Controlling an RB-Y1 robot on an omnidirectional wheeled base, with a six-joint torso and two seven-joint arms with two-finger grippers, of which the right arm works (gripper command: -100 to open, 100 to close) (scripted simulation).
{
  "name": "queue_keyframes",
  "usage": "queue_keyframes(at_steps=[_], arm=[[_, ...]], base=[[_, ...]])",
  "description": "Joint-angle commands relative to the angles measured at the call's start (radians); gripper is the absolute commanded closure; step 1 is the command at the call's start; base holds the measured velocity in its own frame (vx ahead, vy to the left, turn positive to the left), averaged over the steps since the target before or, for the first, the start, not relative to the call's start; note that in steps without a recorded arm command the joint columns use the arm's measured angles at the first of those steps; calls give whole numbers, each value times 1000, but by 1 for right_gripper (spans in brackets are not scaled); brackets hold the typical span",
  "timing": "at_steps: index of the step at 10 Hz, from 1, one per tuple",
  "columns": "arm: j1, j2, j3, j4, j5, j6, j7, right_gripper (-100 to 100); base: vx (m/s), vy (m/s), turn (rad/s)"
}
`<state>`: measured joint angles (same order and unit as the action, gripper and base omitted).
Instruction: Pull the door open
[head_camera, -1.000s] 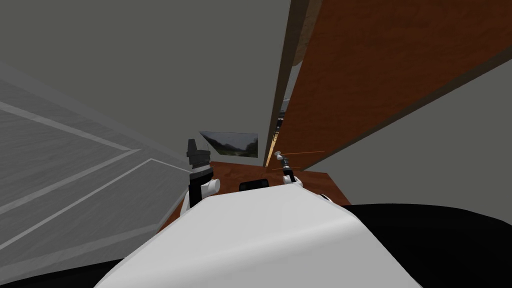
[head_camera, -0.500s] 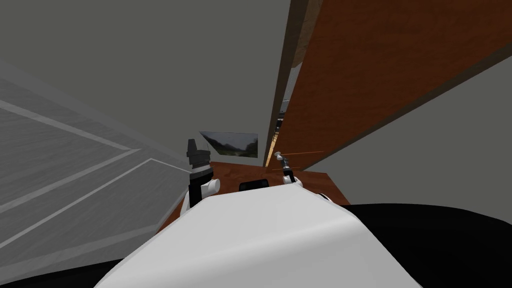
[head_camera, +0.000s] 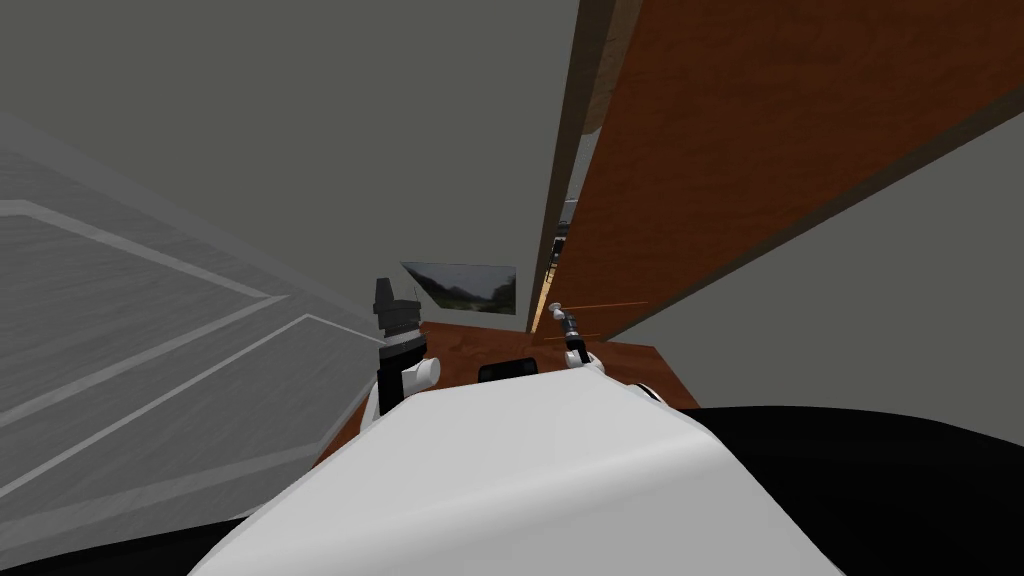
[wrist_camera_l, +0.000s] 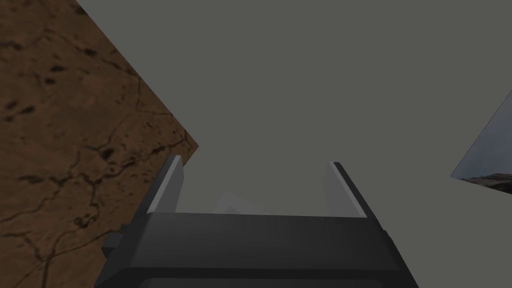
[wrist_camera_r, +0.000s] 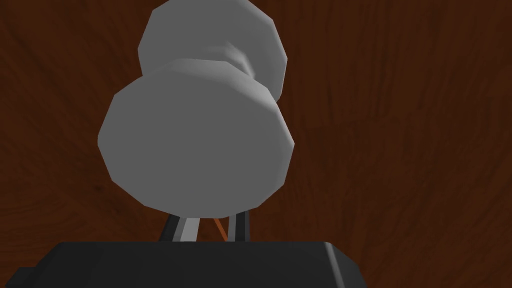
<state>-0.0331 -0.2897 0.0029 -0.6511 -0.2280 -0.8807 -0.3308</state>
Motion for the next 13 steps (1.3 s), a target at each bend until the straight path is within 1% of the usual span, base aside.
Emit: queue_keyframes(at_steps=[1,4,5,7,8,9,10,13], arm=[[1,29,21,-33,10,-2,5,100],[1,29,21,-33,10,-2,5,100],[-3,29,31,-31,-10,0,-36,100],[-3,29,31,-31,-10,0,-36,100],[-7,28,40,-28,-29,1,-78,100],[-7,28,40,-28,-29,1,-78,100],[0,2,27,-10,-51,12,-112,-100],[0,2,46,-18,-78,15,-188,-100]], base=[[1,-4,13],[1,3,-6],[-31,-34,65],[-25,-13,41],[-38,-18,63],[-56,-20,48],[-37,-43,-19],[-48,-27,0]])
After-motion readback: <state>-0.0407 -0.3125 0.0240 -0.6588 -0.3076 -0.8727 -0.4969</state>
